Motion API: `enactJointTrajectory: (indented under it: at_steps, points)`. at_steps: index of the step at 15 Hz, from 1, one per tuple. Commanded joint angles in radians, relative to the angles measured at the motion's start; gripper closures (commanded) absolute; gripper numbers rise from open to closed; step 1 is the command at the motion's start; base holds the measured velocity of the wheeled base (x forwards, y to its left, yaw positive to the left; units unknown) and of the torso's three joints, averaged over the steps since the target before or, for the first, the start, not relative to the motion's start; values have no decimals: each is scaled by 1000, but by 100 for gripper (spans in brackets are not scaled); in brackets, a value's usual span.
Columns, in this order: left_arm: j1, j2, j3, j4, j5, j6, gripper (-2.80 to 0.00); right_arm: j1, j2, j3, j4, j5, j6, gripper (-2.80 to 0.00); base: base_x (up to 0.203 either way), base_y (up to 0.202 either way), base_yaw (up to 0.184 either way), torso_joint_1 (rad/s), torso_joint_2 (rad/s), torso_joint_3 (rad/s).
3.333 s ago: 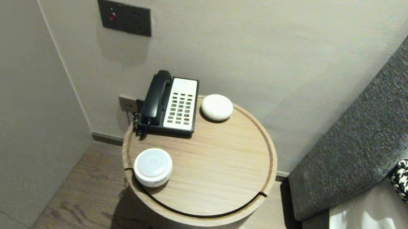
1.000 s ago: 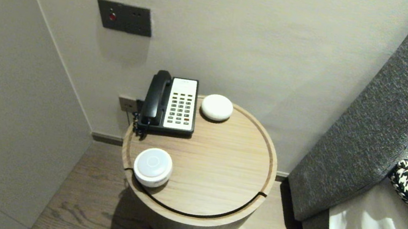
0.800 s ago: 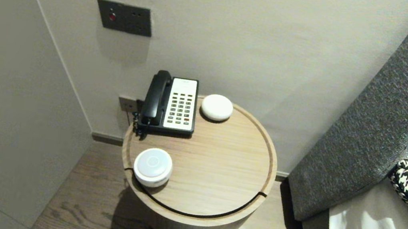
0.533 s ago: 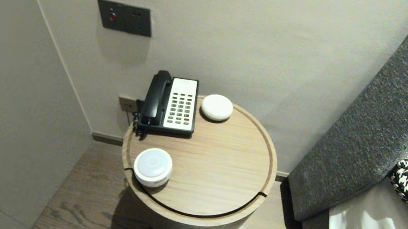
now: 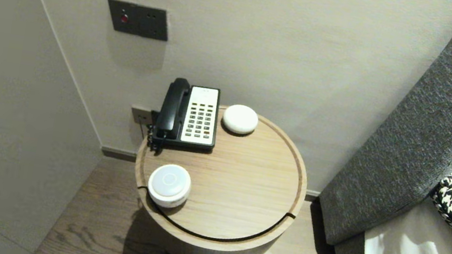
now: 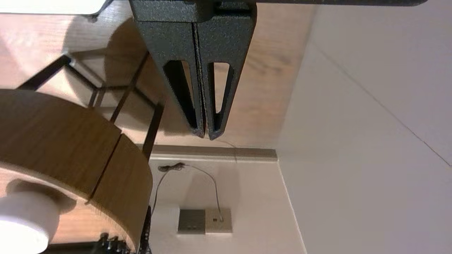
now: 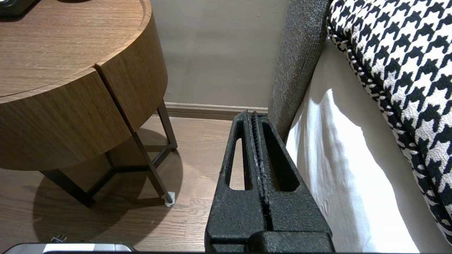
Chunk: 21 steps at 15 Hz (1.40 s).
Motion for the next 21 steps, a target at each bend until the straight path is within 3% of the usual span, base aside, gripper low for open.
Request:
enactJointTrajectory:
  at_steps: [1, 5, 8, 21]
  points:
    - [0, 3, 5, 3, -2, 19, 0, 0, 0, 40, -1, 0, 0, 0, 0, 0, 0, 0, 0, 0]
    - [0, 1, 5, 3, -1, -2, 0, 0, 0, 40, -1, 0, 0, 0, 0, 0, 0, 0, 0, 0]
    - [0, 1, 5, -7, 4, -69, 0, 0, 0, 40, -1, 0, 0, 0, 0, 0, 0, 0, 0, 0]
    - [0, 1, 6, -8, 4, -68, 0, 0, 0, 40, -3, 0, 0, 0, 0, 0, 0, 0, 0, 0]
